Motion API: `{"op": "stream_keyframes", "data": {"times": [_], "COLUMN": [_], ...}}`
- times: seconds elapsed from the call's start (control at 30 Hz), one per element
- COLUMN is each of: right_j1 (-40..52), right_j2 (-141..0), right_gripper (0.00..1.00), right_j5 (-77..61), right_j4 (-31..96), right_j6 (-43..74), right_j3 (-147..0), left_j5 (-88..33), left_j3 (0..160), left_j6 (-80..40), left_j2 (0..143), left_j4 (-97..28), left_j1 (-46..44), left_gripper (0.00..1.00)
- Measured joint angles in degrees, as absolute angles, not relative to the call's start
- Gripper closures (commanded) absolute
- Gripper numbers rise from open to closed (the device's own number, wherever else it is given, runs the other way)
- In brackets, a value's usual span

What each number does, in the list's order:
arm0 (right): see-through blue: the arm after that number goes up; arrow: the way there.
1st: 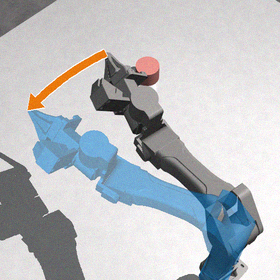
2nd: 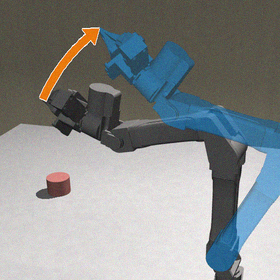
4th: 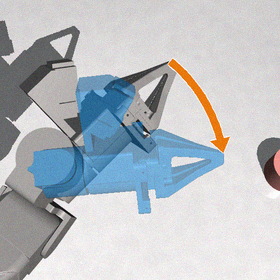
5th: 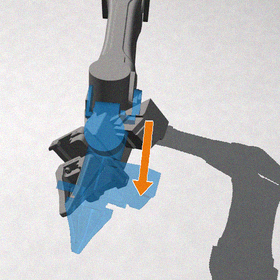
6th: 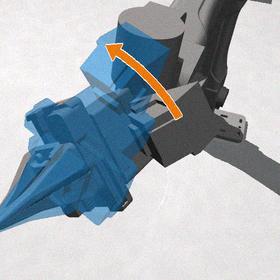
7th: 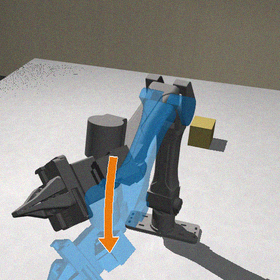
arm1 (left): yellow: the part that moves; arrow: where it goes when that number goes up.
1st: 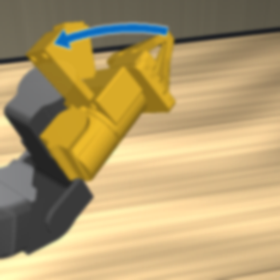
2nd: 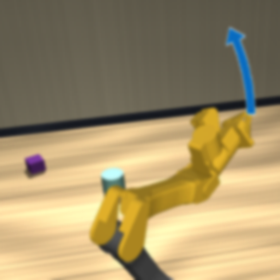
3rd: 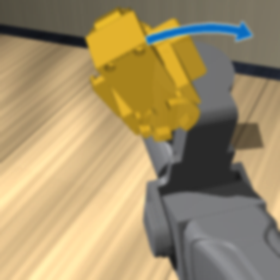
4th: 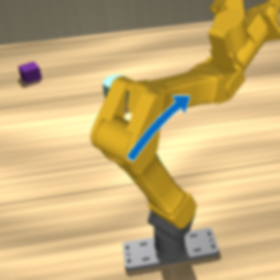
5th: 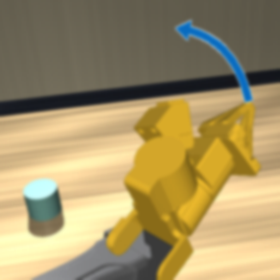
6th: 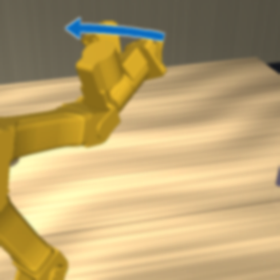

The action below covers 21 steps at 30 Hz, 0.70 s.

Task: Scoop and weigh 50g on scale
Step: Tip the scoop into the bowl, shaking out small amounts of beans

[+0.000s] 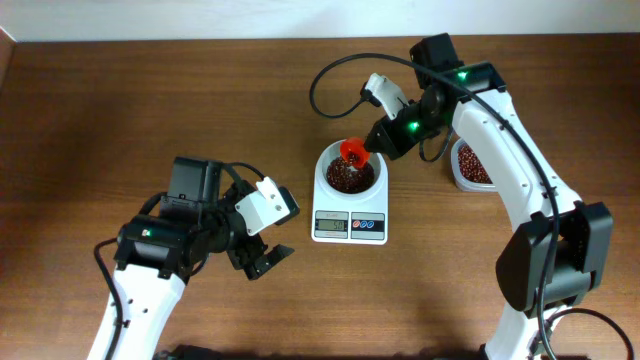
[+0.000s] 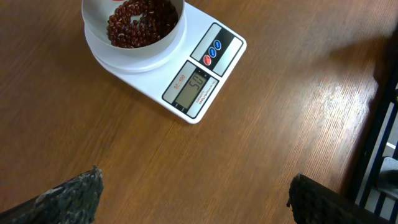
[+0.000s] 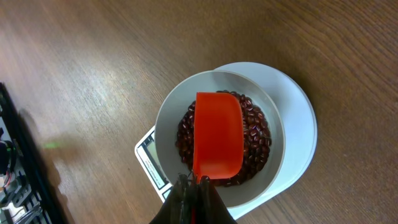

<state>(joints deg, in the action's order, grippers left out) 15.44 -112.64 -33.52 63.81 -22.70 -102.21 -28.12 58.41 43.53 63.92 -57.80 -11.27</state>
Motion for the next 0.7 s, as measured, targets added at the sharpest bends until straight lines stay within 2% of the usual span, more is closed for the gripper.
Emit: {"op": "stream_keyframes", "data": {"times": [0.7], "right_j1": [15.44], "right_j2": [-112.64], "right_gripper": [0.96], "right_j5": [-33.52], "right_j4": [62.52], "right_j6": [-22.70], "right_j3": [-102.21], "left_j5": [-28.12], "left_j3": [58.41], "left_j6": [43.55], "left_j2": [63.92], "left_j4": [-57.82], "left_j1": [-11.27], "left_gripper": [0.01]}}
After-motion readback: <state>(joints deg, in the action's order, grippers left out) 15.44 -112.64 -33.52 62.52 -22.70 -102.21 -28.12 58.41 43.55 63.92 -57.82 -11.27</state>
